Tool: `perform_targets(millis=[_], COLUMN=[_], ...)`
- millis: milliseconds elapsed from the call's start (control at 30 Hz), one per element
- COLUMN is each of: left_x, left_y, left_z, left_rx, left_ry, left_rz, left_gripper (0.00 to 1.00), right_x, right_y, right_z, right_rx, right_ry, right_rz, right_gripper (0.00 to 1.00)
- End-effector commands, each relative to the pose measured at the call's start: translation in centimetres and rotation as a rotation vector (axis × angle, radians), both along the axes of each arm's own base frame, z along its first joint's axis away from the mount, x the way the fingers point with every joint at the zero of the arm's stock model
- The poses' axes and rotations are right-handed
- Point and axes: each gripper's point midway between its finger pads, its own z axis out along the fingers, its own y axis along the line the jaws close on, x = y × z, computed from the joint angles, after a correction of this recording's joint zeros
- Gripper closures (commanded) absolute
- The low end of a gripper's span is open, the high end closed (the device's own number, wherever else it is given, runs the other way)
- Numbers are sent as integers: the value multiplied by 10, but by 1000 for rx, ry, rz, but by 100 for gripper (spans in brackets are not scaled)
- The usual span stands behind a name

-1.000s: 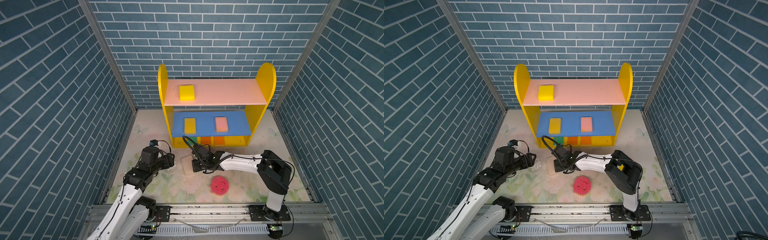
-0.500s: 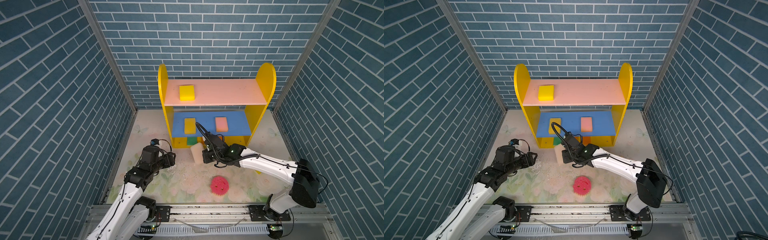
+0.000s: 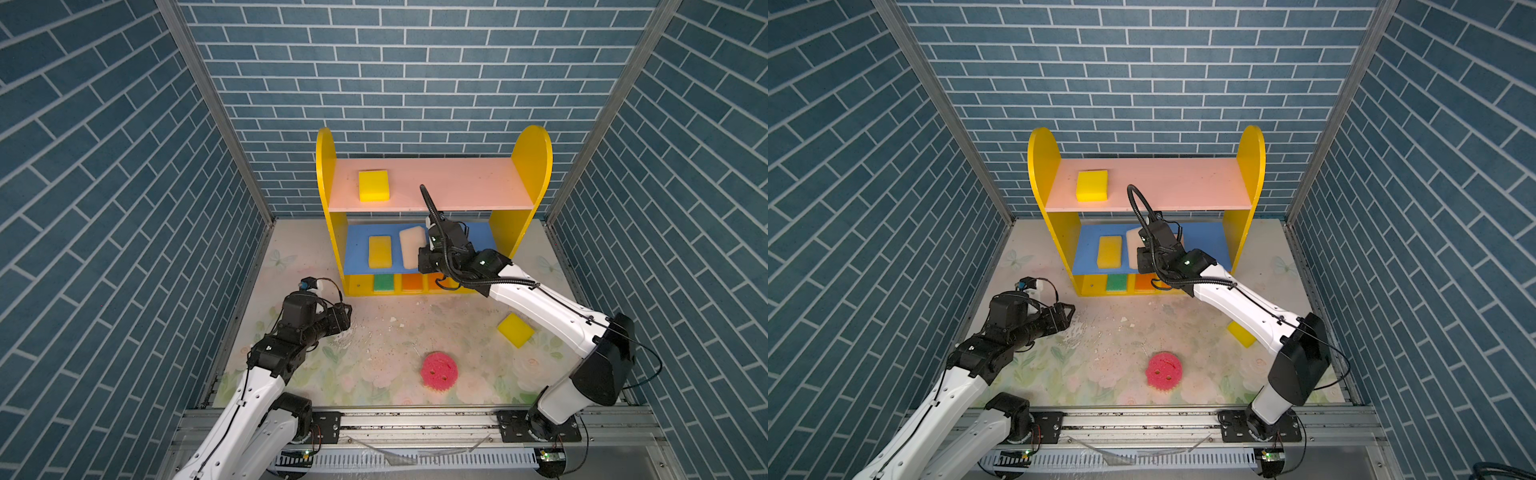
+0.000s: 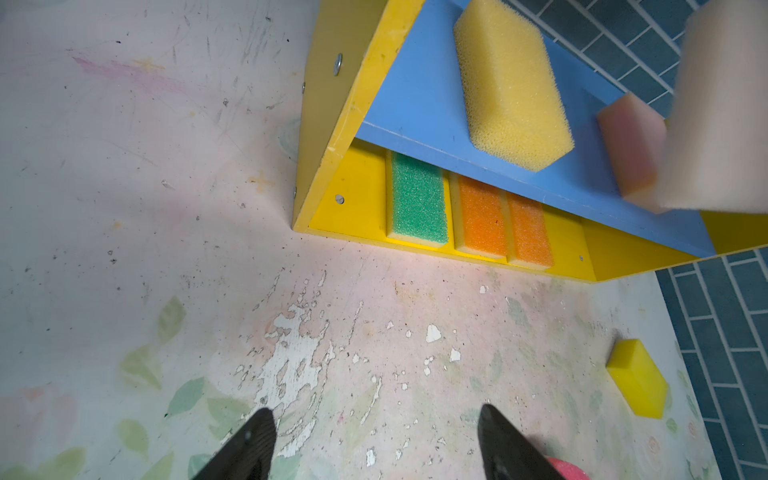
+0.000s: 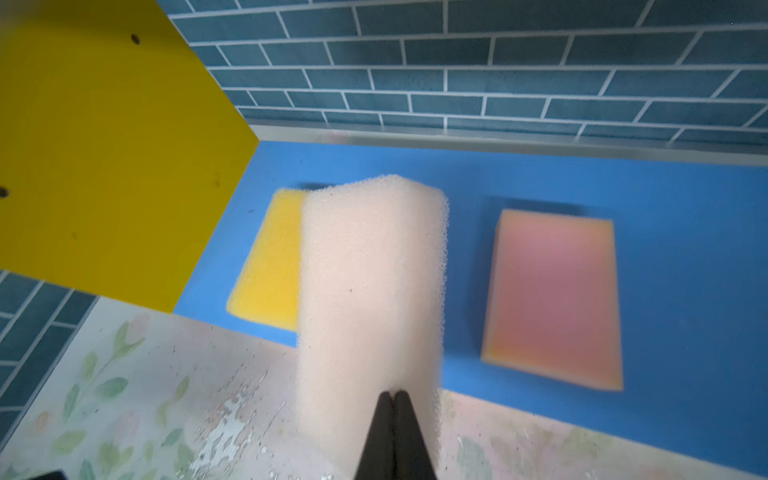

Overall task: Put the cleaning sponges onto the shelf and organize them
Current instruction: 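Lift the beige sponge onto the blue shelf beside the pale yellow sponge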

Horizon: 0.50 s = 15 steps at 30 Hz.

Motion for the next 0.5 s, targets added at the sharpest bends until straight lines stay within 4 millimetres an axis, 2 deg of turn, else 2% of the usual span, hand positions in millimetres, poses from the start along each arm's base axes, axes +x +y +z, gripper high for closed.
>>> perform_targets(millis=[0,167,467], left_x=[0,0,4], left_y=[3,4,2], left_z=[-4,-4,-5], left_rx=[-4,4,2], left_ry=[2,0,1], left_rz=[12,15,15], left_gripper=[22,22,22], right_x=[19,38,41], right_y=[3,6,9], right_z=[-6,-17,-31], right_rx=[-59,-57,-16], right_ry=[-12,29,76], right_rz=[-1,-17,-25], right_gripper=[100,100,100])
